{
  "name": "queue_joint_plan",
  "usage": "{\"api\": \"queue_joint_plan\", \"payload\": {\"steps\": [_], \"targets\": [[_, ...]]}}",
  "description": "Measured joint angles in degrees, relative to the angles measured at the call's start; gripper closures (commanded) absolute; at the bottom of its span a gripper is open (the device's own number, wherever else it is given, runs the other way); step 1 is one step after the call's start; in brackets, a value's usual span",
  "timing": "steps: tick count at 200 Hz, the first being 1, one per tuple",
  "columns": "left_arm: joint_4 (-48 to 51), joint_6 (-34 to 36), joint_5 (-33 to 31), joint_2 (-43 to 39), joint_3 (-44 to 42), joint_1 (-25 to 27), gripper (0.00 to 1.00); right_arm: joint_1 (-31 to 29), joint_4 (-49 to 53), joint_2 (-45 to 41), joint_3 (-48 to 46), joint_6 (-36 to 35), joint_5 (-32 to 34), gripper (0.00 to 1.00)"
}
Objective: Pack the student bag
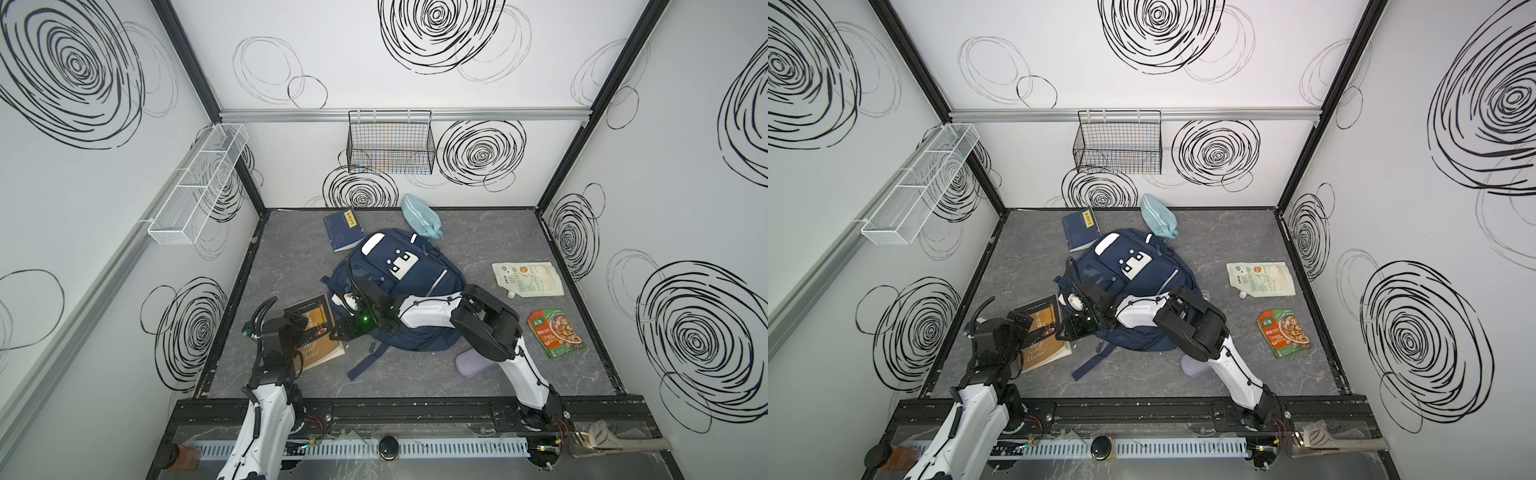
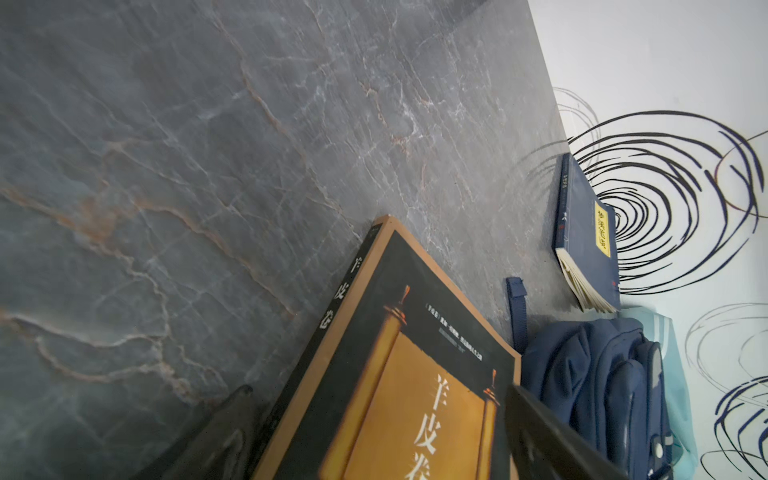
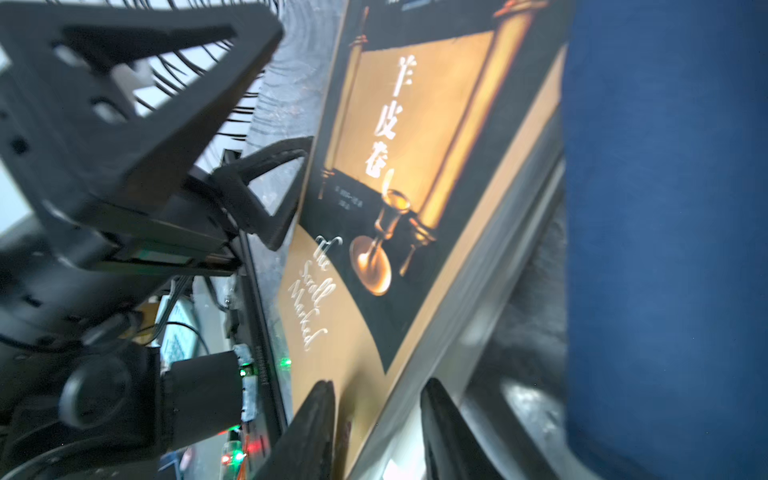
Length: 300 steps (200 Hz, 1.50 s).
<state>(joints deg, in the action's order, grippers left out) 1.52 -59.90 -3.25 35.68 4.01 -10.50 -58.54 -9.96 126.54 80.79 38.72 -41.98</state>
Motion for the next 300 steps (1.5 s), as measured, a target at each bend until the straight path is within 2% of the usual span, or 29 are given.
{"api": "queue_joint_plan", "payload": {"steps": [12, 35, 65, 98, 110, 130, 158, 191, 211, 239, 272, 300], "targets": [[0.0, 0.0, 0.0, 0.0, 0.0, 0.0, 0.05, 0.0, -0.8, 0.0, 0.0, 0.0, -0.8, 0.58], [-0.3, 0.0, 0.0, 0.0, -0.1, 0.0, 0.05, 0.0, -0.9, 0.1, 0.4, -0.1, -1.5, 0.66], [0.0, 0.1, 0.1, 0.0, 0.1, 0.0, 0.03, 0.4, 0.7, 0.8, 2.1, 0.0, -2.3, 0.86], [3.9, 0.9, 2.5, 0.5, 2.7, -1.2, 0.02, 1.0, 2.9, 0.7, 3.0, -0.1, -2.8, 0.94], [6.7, 2.0, 3.7, 1.5, 5.5, -2.0, 0.01, 1.0, 3.8, 0.3, 3.0, -0.2, -2.7, 1.00], [10.7, 5.6, 5.0, 3.5, 13.8, -2.8, 0.00, 0.9, 5.6, -2.1, 2.4, -1.5, -2.6, 1.00], [11.8, 12.6, 5.7, 4.7, 26.3, -2.9, 0.01, 0.8, 8.8, -10.9, -0.3, -5.7, -0.1, 1.00], [11.6, 21.4, 8.0, 4.0, 29.5, -3.1, 0.01, 2.3, 9.6, -22.2, -3.4, -9.1, 1.7, 1.00], [11.5, 25.0, 13.4, 4.6, 28.9, -3.5, 0.01, 5.3, 9.4, -27.2, -5.3, -10.0, 1.7, 1.00], [5.5, 25.0, 26.7, 4.8, 24.3, -3.5, 0.01, 9.9, 8.7, -32.8, -9.6, -12.4, 0.5, 1.00], [-10.8, 17.2, 42.1, 7.6, 16.6, -2.3, 0.03, 15.8, 4.9, -39.2, -17.7, -14.4, -4.4, 1.00], [-23.4, 11.1, 49.9, 11.8, 13.3, 1.4, 0.00, 19.9, 3.5, -40.9, -20.9, -15.0, -9.9, 1.00]]}}
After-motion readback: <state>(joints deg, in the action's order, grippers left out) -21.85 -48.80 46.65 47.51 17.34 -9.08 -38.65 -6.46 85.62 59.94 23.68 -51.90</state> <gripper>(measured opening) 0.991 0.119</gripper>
